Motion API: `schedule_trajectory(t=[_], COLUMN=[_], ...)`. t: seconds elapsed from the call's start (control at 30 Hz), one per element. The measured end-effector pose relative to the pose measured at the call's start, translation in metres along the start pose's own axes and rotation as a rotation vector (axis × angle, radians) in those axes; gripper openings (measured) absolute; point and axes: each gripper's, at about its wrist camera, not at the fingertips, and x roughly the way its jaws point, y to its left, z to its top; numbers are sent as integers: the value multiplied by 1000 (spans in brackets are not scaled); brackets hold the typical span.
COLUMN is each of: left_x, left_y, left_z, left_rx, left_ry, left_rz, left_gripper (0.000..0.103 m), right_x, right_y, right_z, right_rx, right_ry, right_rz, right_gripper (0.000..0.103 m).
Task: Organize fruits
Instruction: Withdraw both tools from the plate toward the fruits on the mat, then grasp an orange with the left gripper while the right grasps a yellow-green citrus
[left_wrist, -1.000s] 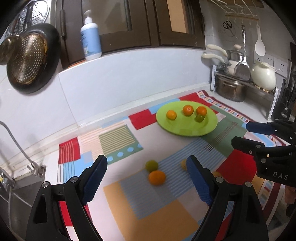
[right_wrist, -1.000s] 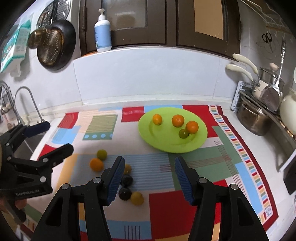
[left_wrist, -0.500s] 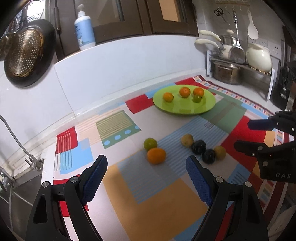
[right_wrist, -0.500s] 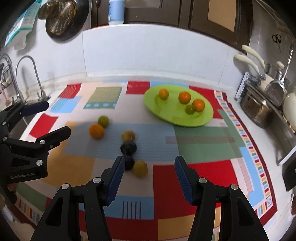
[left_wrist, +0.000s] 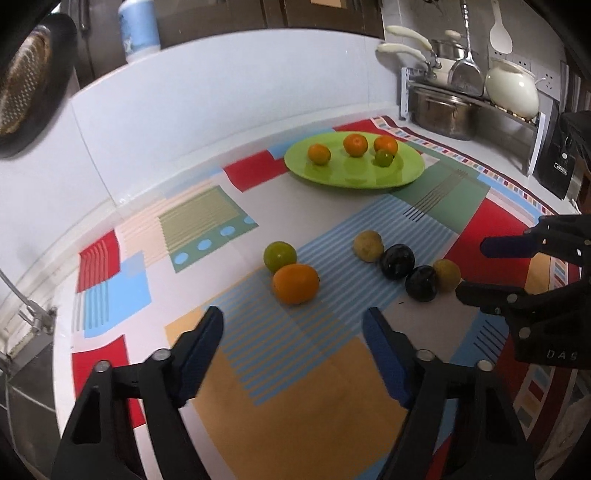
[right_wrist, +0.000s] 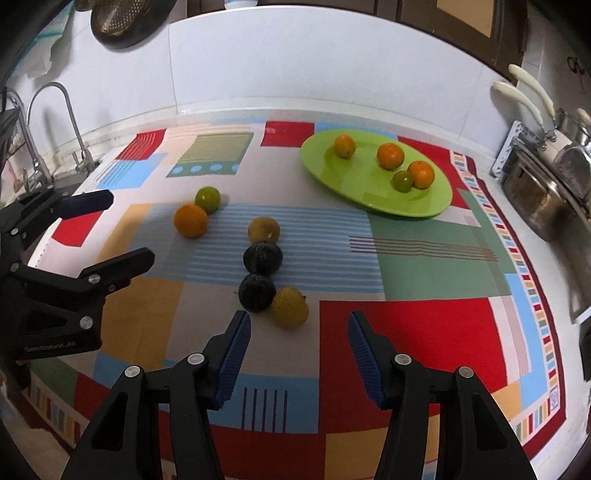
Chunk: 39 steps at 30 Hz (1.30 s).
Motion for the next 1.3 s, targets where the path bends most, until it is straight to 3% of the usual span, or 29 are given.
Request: schedule_trajectory(t=[0.27, 0.7, 0.93, 1.13, 1.3], left_x=[28, 55, 63, 63, 56], left_y=[4, 3, 5, 5, 2], left_z=[8, 21, 21, 21, 21], left_rx=[-26, -58, -86, -87, -72], left_ry=[55, 98, 117, 112, 106], left_rz=[-38, -21, -36, -43, -49], left_gripper=[63, 46, 37, 36, 36], right_x=[16, 28, 35, 37, 35], right_y=[-4, -15, -21, -20, -19], right_z=[3, 8, 10, 10, 9], right_rx=[31, 76, 112, 110, 122], right_ry=[32, 39, 53, 56, 53], right_rz=[39, 72, 98, 121, 126], right_gripper=[48, 44, 37, 27, 27])
